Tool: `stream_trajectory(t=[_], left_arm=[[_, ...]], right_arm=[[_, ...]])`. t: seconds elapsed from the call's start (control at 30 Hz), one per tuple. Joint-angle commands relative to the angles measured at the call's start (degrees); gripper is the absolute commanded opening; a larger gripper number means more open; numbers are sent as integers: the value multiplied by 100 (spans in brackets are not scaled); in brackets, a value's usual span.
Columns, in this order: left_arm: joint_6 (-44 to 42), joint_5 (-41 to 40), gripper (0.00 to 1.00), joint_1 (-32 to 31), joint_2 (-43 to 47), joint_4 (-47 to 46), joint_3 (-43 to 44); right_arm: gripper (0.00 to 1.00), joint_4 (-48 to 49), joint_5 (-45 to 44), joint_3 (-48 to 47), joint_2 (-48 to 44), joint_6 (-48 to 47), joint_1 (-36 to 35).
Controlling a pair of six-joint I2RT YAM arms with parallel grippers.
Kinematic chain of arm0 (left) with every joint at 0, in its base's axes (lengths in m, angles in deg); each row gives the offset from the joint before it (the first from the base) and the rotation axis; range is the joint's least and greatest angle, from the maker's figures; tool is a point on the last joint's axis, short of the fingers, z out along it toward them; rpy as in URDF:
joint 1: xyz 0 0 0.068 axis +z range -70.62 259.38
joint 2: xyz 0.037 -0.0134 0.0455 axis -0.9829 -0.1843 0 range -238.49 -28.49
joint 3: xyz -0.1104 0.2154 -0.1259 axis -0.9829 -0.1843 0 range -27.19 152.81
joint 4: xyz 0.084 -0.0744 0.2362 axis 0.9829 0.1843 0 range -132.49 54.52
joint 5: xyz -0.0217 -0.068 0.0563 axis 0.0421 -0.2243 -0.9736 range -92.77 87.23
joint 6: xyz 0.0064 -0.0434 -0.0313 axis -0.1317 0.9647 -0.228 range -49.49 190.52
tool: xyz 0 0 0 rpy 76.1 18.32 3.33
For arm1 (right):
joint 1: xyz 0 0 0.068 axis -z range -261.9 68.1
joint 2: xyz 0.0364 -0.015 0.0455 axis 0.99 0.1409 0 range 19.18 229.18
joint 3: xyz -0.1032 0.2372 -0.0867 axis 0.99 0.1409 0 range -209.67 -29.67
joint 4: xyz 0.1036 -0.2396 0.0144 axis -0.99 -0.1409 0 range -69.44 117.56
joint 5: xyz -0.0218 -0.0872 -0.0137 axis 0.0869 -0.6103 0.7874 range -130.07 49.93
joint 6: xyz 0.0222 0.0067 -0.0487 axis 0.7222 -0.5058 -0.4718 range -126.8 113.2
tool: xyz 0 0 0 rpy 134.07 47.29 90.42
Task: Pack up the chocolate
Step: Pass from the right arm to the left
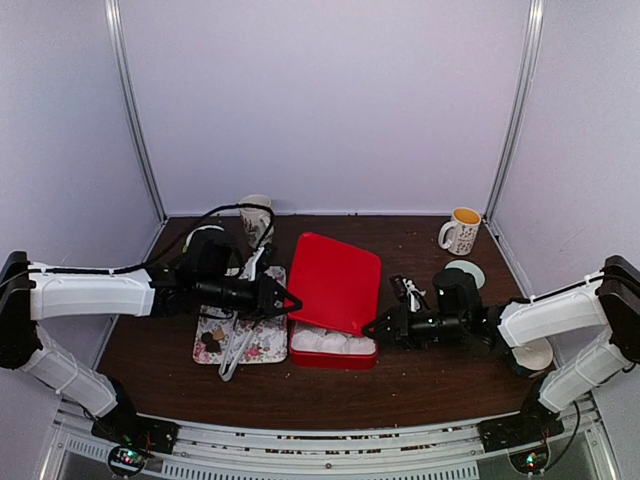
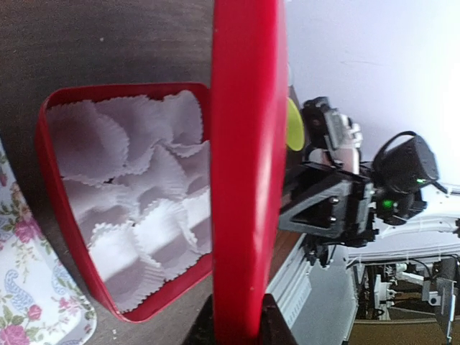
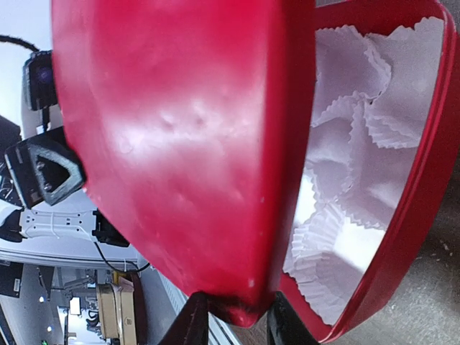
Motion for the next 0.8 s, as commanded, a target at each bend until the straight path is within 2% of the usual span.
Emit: stream_trajectory(t=[0.0, 0.2, 0.33, 0.47, 0.6, 0.77], left_arm=[[-63, 664, 14, -123, 67, -701, 203], [-276, 731, 14, -122, 347, -612, 393], [-775, 345, 14, -129, 633, 128, 747], [-1574, -483, 13, -131, 911, 1659, 1254], [-2470, -1652, 9, -195, 965, 3093, 1915], [-3561, -3431, 5, -732, 610, 4034, 2750]], right_arm=[[27, 626, 29, -369, 89, -119, 74], [34, 513, 139, -633, 61, -302, 370], [40, -5, 104, -861, -111, -653, 495], [53, -790, -109, -1052, -398, -1146, 514], [56, -1324, -244, -1229, -555, -1490, 523], [56, -1687, -442, -1448, -571, -1705, 532]])
